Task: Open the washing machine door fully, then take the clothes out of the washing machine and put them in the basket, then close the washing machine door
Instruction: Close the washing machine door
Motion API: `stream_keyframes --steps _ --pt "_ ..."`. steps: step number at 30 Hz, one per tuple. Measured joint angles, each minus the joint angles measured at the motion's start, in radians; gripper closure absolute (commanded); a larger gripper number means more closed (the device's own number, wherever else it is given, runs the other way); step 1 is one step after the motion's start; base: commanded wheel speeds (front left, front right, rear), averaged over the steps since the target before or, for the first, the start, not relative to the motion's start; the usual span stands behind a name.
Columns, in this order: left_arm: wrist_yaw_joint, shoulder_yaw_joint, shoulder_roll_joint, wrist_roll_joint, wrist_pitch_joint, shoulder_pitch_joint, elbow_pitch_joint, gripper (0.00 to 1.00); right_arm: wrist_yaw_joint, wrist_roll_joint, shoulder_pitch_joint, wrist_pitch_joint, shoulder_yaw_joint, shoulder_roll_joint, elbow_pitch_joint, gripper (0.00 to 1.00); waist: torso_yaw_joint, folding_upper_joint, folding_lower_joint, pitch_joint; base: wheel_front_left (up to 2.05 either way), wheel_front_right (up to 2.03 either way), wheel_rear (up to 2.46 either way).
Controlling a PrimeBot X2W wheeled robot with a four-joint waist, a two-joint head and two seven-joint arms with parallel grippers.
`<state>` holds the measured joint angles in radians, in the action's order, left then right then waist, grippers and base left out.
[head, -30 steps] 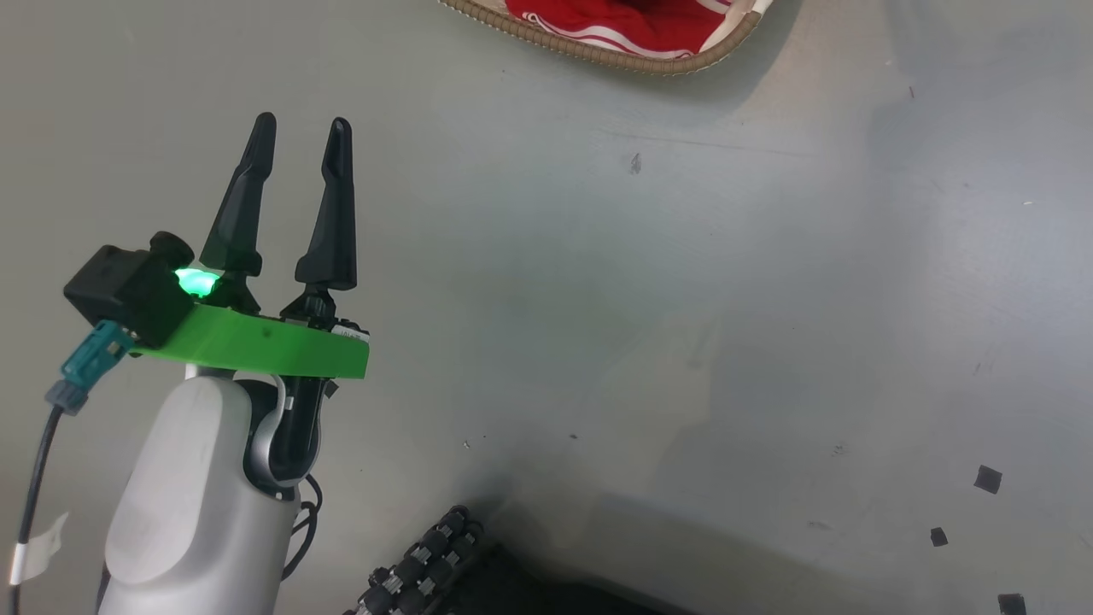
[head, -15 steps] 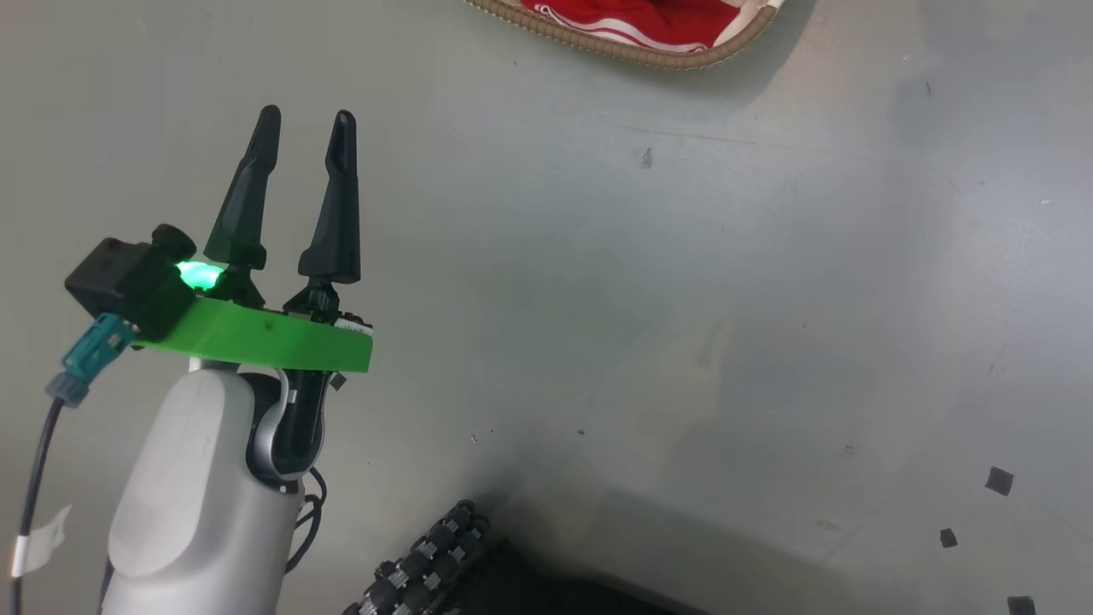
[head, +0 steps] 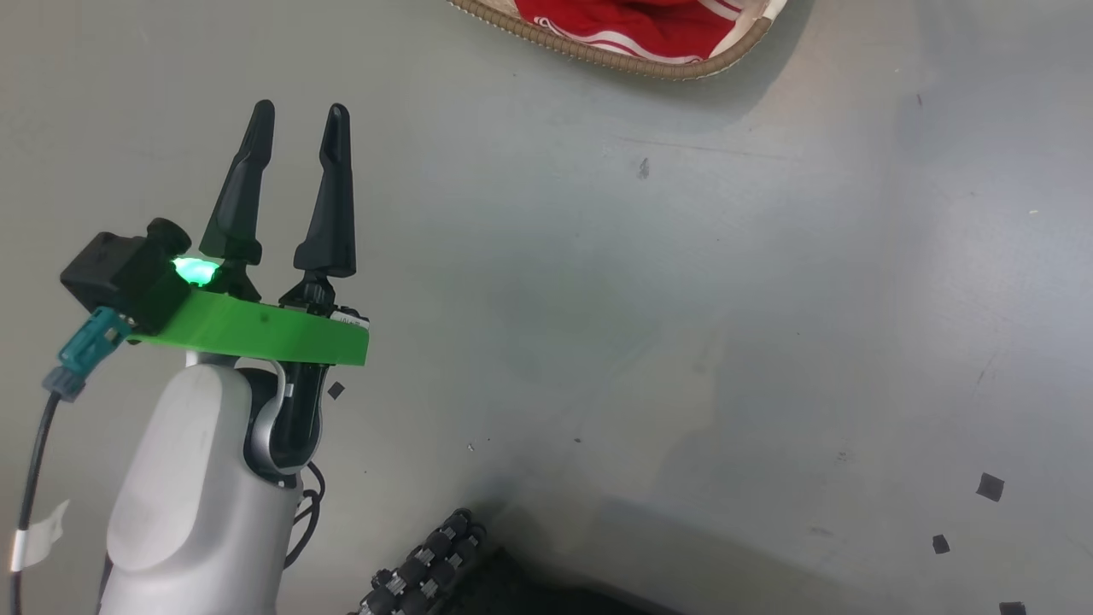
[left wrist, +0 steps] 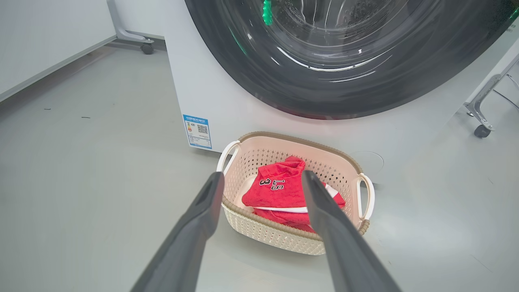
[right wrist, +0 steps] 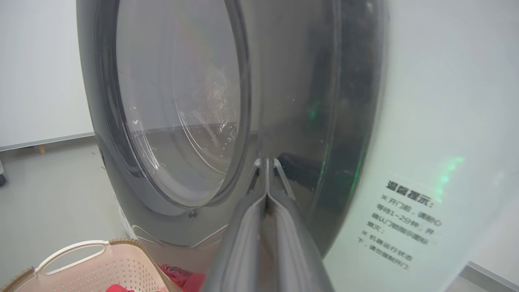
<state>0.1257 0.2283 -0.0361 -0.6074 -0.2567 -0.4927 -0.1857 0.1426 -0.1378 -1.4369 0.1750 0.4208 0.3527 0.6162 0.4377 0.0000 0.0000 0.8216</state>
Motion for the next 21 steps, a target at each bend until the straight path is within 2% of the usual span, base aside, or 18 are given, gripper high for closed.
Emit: stream_keyframes --steps 11,21 --pt "0.0 -0.038 -0.009 0.019 0.0 0.0 -0.008 0.0 -0.012 -0.048 0.18 0.066 -0.001 0.008 0.064 1.0 -0.03 0.0 0.0 -0.091 0.0 0.0 0.0" --pt "0.0 -0.079 -0.031 0.032 0.0 0.004 -0.024 0.0 -0.012 -0.066 0.353 0.077 -0.01 0.003 0.064 1.0 -0.078 0.0 0.0 -0.197 0.0 0.0 0.0"
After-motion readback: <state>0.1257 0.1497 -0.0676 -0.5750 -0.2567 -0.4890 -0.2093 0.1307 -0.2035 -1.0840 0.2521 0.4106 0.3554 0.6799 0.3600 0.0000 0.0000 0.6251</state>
